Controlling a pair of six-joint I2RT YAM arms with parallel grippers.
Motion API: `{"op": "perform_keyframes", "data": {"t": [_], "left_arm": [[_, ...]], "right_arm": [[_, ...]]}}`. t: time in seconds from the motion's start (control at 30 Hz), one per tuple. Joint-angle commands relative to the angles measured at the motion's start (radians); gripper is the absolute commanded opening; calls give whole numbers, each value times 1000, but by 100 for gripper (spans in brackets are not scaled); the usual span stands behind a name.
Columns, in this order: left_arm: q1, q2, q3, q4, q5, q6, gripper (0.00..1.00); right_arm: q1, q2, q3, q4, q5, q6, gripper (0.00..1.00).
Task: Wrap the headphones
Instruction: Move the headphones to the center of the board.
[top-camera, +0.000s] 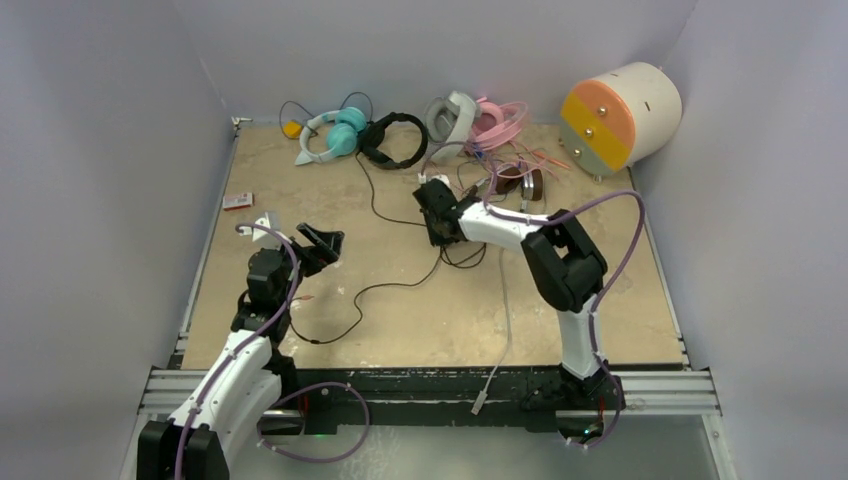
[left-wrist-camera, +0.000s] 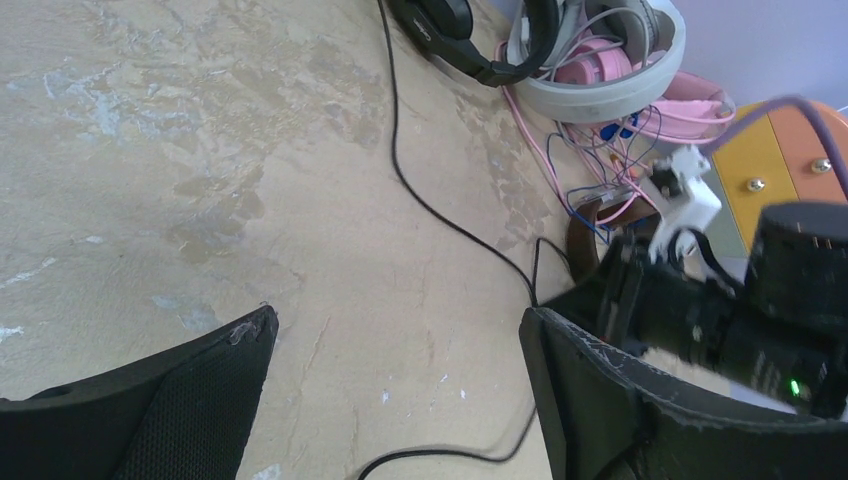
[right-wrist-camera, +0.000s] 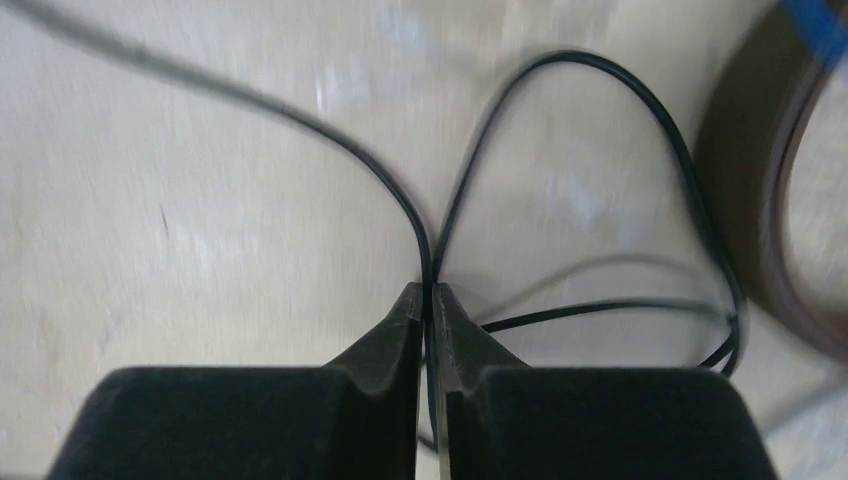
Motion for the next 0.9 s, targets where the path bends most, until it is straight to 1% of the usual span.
{"op": "perform_keyframes", "data": {"t": [0.0, 0.1, 0.13, 0.2, 0.3, 0.4, 0.43, 0.5, 0.57, 0.63, 0.73, 0.77, 0.8, 0.83, 0.87], "left_arm": [[-4, -9, 5, 11, -7, -8, 90], [-4, -2, 4, 21, 2, -10, 90], [-4, 2, 4, 23, 10, -10, 90], [-4, 11, 5, 30, 17, -10, 90], [-4, 24, 7, 38, 25, -10, 90], [-4, 35, 10, 46, 38, -6, 90], [-4, 38, 9, 51, 45, -2, 90], [-4, 48, 6, 75, 81, 15, 90], [-4, 65, 6, 102, 133, 36, 90], [-4, 89, 9, 129, 179, 52, 90], [-4, 129, 21, 143, 209, 60, 90], [-4, 143, 26, 142, 213, 61, 90], [-4, 156, 32, 141, 219, 62, 90], [-4, 168, 37, 139, 224, 62, 90], [-6, 177, 41, 139, 227, 62, 90]], "right_arm": [[67, -140, -172, -161, 145, 18, 0], [69, -349, -340, -140, 147, 43, 0], [69, -438, -416, -119, 139, 47, 0], [69, -614, -507, -107, 133, 57, 0], [68, -848, -583, -146, 168, 79, 0], [64, -1004, -584, -194, 264, 88, 0], [64, -1035, -576, -195, 263, 80, 0], [64, -1068, -558, -171, 191, 45, 0], [65, -1052, -535, -129, 117, -9, 0], [66, -1009, -503, -109, -26, -51, 0], [66, -933, -459, -75, -243, -108, 0], [66, -911, -450, -56, -291, -118, 3], [66, -885, -435, -37, -322, -121, 17], [65, -854, -417, -37, -331, -121, 39], [65, -819, -386, -46, -325, -120, 59]]}}
